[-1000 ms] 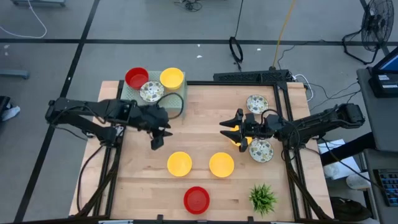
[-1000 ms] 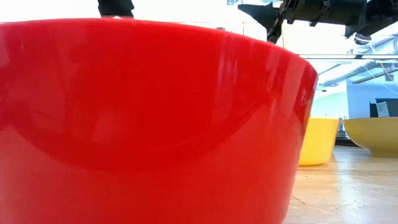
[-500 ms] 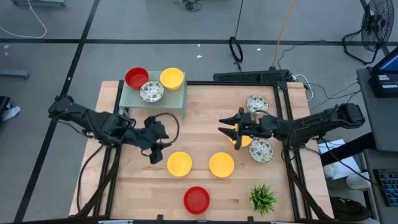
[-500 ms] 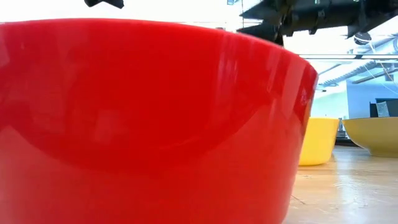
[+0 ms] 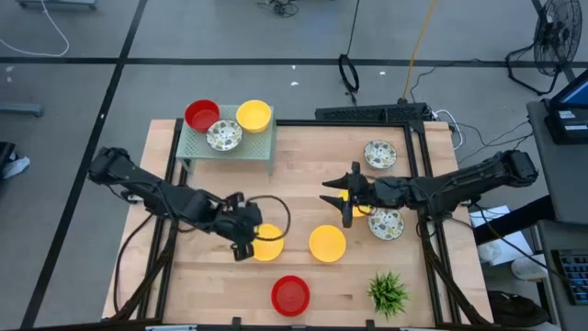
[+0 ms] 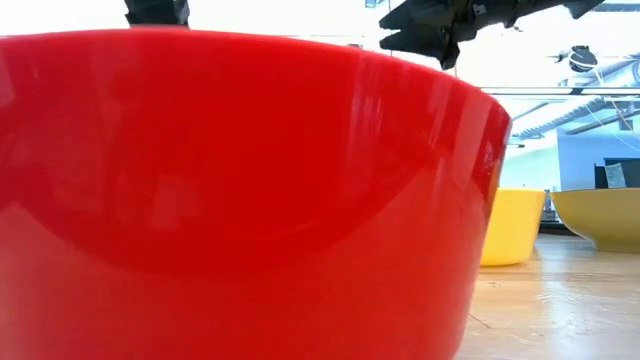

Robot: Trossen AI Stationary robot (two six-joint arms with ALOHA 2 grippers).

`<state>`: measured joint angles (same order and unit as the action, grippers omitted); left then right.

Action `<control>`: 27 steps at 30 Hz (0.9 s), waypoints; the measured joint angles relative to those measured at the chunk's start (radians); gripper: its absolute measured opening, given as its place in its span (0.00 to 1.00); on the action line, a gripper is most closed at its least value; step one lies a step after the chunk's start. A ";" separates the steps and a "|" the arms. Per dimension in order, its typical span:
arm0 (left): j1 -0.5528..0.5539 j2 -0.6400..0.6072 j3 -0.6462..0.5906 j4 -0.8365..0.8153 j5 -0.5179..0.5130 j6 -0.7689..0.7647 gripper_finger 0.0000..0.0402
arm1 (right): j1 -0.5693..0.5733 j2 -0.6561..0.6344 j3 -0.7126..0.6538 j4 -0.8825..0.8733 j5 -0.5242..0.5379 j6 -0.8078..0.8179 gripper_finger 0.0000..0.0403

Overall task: Pick & Place Mini bowls
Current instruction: Stack the yellow bowl on top of the yellow bowl on the shelf

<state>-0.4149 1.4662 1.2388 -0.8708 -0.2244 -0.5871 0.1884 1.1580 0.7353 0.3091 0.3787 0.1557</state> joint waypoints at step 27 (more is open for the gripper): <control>-0.079 0.369 0.000 0.011 0.149 0.540 0.38 | 0.246 0.008 0.025 0.014 0.354 -0.141 0.42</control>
<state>-0.4942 1.8349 1.2388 -0.8598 -0.0753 -0.0473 0.4347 1.1660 0.7601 0.3234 0.7322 0.0143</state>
